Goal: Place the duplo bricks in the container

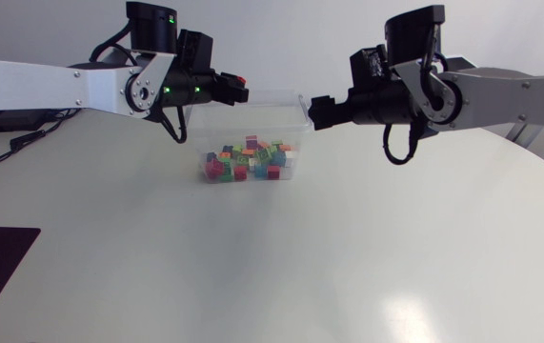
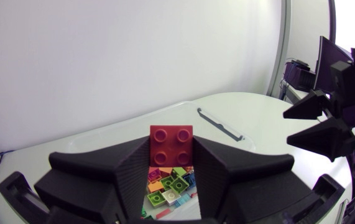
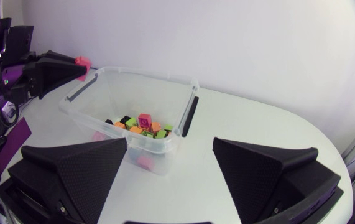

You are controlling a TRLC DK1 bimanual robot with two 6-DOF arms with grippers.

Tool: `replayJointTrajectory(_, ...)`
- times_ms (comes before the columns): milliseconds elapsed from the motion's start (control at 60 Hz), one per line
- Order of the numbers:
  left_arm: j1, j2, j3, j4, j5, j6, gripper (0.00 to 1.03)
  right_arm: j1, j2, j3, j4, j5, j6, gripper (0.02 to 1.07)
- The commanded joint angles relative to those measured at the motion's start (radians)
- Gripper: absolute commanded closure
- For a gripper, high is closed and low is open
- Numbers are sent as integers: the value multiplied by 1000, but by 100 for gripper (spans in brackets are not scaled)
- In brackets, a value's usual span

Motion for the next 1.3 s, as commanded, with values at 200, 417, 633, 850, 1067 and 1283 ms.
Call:
replayJointTrajectory(200, -18, 151, 148, 73, -117, -17, 54, -22, -124, -135, 8, 5, -30, 7)
replayJointTrajectory(417, -25, 153, 131, 71, -154, 37, 5, -59, -206, -175, -23, 5, -50, 7)
replayJointTrajectory(633, 7, 99, 71, 60, -182, 84, 5, -103, -311, -241, -35, 5, -70, 7)
replayJointTrajectory(850, 96, -42, -51, 71, -206, 83, 5, -160, -438, -313, -37, 35, -142, 7)
replayJointTrajectory(1067, 186, -245, -288, 171, -209, 111, 5, -196, -590, -431, 6, 68, -157, 7)
replayJointTrajectory(1283, 251, -446, -512, 232, -209, 152, 5, -199, -753, -542, 34, 145, -192, 7)
